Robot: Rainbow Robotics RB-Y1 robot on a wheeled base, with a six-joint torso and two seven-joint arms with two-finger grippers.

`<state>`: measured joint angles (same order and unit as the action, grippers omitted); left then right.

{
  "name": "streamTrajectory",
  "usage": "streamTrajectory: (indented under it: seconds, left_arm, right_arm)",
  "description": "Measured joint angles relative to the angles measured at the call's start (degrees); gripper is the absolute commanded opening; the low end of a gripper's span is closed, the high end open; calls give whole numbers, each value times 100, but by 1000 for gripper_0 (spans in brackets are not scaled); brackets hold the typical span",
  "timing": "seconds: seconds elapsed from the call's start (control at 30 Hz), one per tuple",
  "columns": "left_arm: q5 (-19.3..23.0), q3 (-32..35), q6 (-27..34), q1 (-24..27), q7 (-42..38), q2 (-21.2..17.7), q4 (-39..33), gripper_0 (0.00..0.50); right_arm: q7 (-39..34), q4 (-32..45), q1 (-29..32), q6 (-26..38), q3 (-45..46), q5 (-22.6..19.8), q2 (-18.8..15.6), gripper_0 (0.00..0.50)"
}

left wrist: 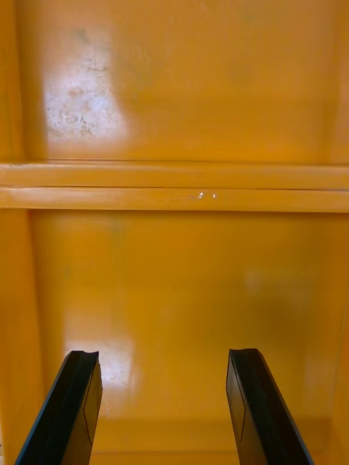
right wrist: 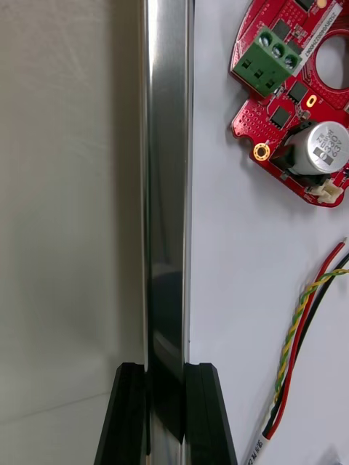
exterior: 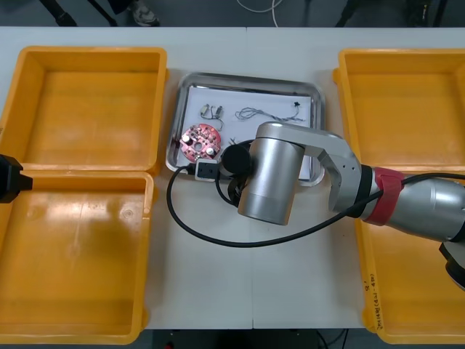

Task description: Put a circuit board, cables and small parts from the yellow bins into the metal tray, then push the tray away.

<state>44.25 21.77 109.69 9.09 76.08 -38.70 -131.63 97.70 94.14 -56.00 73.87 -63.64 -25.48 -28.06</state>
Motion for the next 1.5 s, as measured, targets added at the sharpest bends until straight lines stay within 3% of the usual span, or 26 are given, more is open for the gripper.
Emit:
streamTrajectory:
  seconds: [0.8, 1.5]
  left_arm:
    - [0, 0, 0, 0, 0, 0, 0, 500]
    - [0, 0, 0, -1, 0, 0, 0, 500]
  right_arm:
    - [739, -1125, -417, -1375, 33, 154, 5, 0]
    - [1107, -1778, -560, -1493, 354, 85, 5, 0]
